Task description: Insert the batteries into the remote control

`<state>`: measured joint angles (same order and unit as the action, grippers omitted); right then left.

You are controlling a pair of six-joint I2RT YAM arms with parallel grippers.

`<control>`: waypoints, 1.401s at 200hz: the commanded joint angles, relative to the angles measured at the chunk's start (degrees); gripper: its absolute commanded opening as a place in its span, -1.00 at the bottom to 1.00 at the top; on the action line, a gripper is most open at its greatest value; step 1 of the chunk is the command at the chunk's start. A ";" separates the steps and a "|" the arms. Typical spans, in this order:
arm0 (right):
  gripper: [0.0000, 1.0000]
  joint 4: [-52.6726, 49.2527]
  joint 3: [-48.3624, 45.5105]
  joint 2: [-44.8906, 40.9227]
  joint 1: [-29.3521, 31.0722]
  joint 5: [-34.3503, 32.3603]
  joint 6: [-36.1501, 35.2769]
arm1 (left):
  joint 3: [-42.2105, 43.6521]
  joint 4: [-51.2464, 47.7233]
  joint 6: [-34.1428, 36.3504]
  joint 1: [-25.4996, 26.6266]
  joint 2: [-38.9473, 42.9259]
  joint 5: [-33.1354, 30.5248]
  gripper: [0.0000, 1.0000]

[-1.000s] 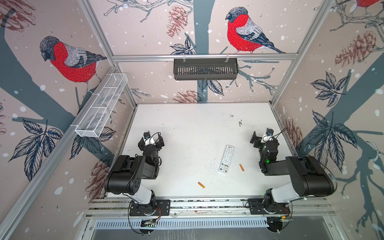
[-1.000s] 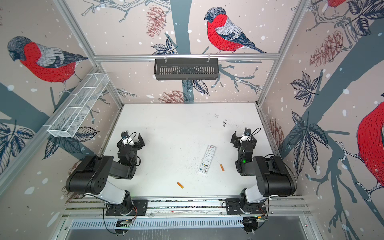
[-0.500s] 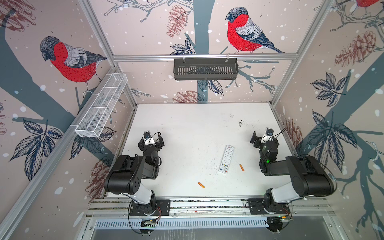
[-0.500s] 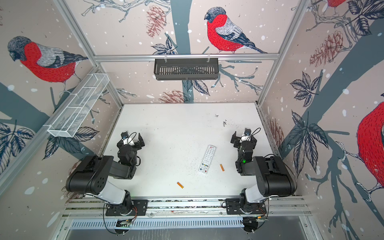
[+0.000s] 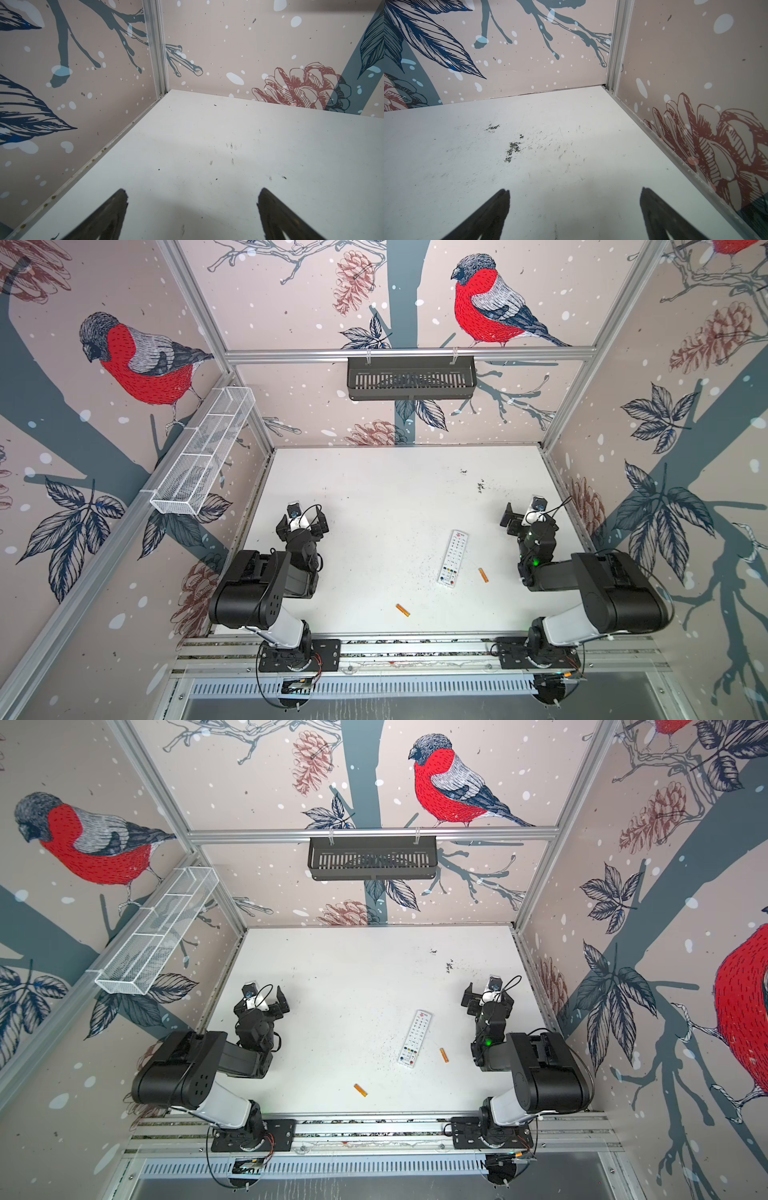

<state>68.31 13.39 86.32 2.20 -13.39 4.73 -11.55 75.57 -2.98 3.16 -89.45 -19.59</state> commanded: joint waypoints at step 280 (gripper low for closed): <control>0.99 -19.35 9.77 -5.64 3.99 -4.53 -3.14 | -23.49 -56.47 -7.61 24.27 21.64 -11.17 0.95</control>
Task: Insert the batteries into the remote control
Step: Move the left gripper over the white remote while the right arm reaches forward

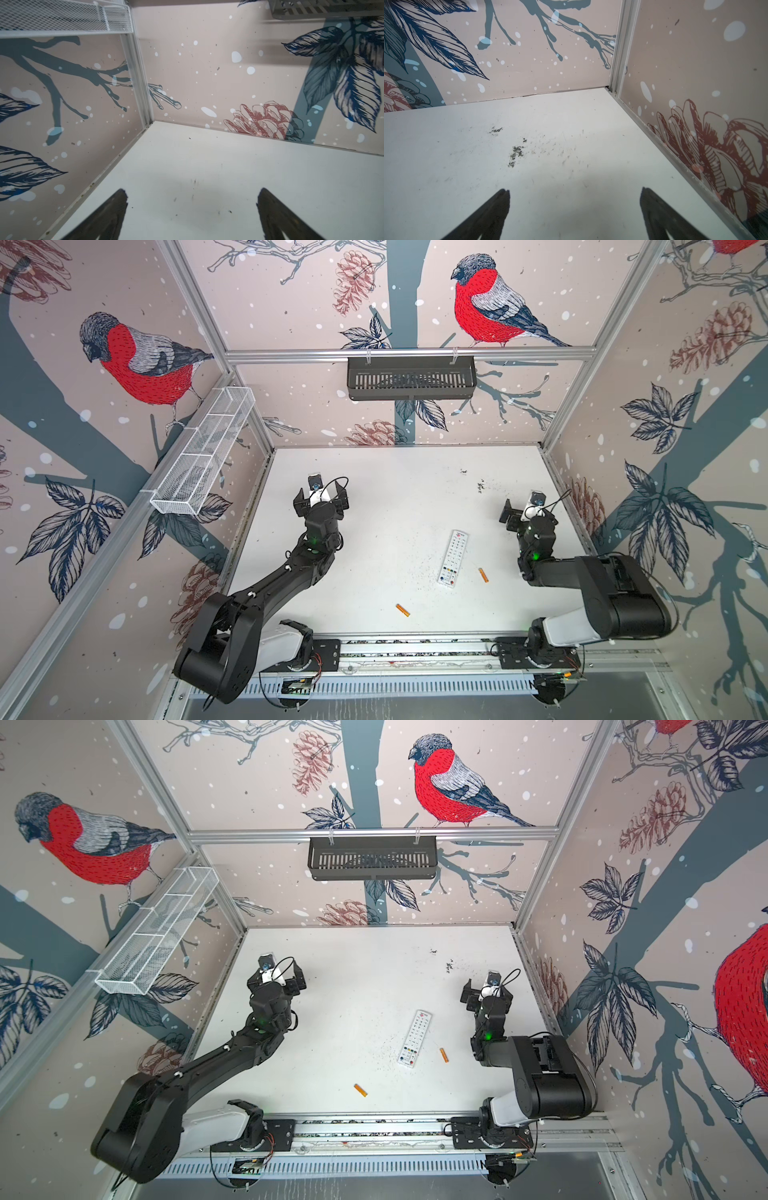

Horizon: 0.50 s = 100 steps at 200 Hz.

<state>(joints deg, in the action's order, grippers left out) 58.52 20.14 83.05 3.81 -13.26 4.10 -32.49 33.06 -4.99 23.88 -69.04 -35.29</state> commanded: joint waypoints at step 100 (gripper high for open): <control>0.99 -59.70 21.81 -12.83 7.26 -6.95 20.86 | -3.71 -16.78 -17.30 32.84 -5.95 22.03 0.95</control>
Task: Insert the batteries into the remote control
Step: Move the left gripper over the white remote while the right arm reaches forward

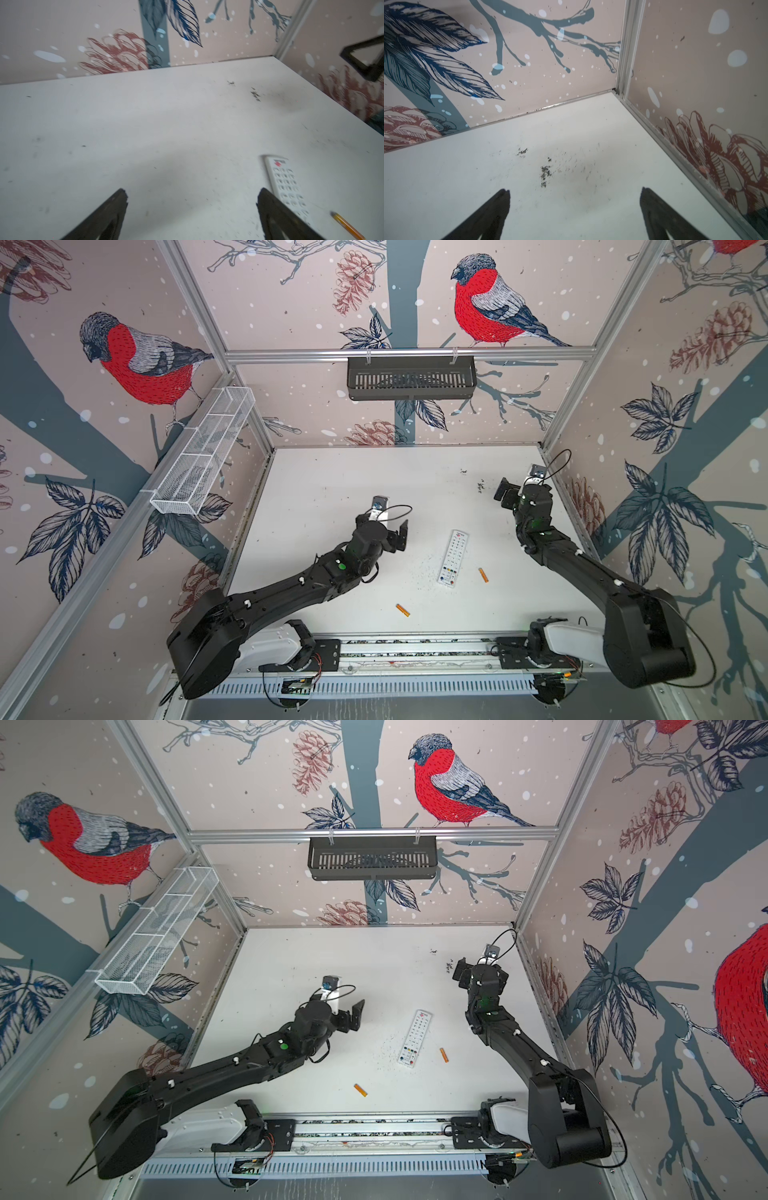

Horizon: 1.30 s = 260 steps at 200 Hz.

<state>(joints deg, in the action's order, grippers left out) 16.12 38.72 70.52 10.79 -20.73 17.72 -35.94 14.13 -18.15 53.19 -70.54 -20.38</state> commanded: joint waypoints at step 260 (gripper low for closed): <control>0.99 -19.11 -1.63 -1.81 -2.52 23.70 3.70 | -20.03 -19.41 -10.81 9.18 -38.47 -10.95 0.93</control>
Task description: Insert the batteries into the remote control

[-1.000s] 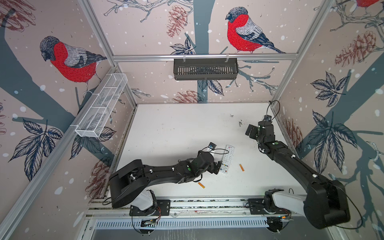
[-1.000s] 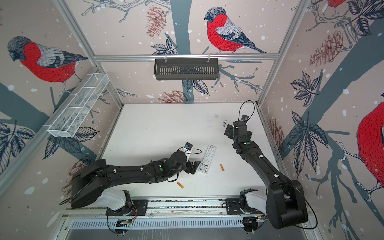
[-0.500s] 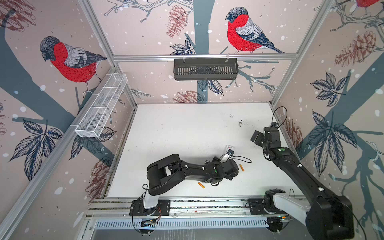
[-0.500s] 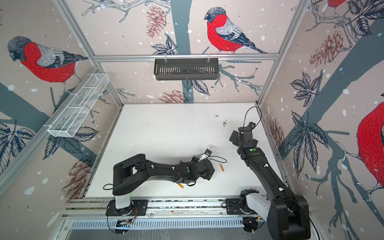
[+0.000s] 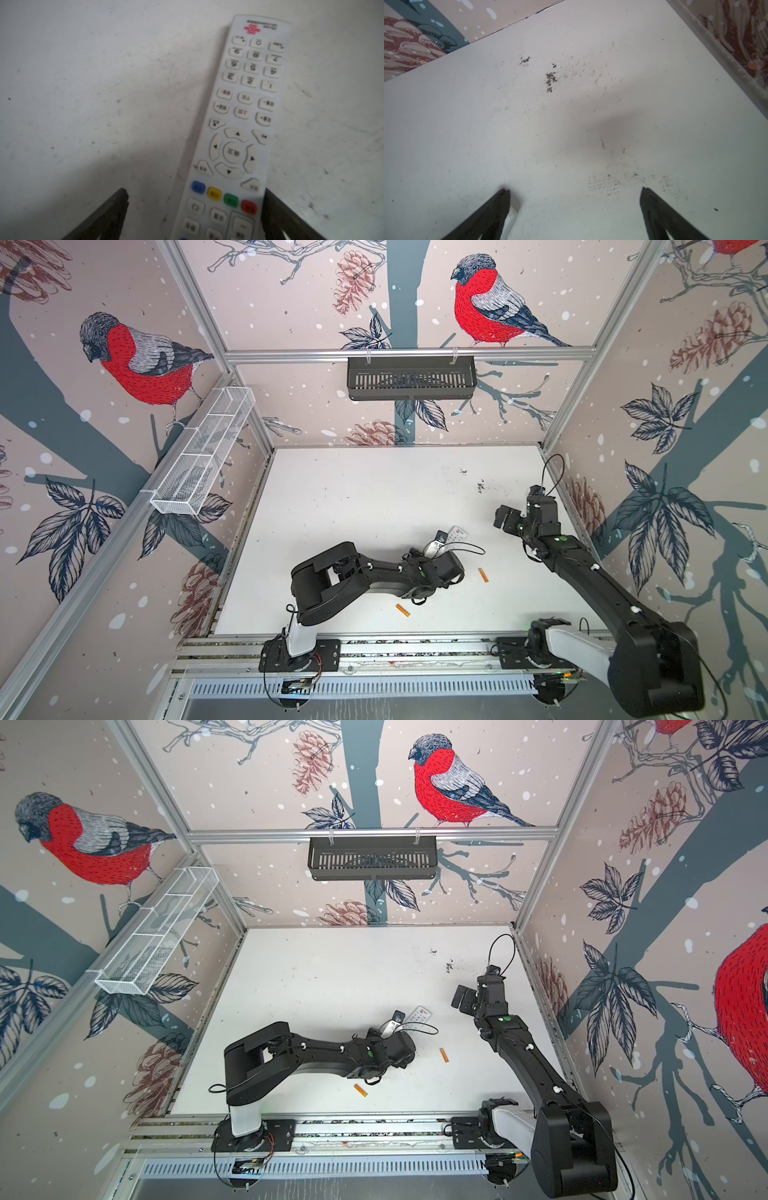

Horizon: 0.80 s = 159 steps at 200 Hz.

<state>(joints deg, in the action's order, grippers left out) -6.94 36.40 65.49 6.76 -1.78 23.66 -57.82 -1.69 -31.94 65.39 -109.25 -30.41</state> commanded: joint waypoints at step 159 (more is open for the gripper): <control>0.95 -8.18 22.36 37.75 14.81 -12.83 -8.47 | -5.29 8.54 11.23 -19.59 -5.48 6.44 0.93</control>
<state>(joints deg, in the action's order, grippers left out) -12.27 58.70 102.78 20.71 -12.29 16.29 -62.46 5.78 -21.06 46.54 -113.69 -26.52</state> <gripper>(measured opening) 0.978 0.967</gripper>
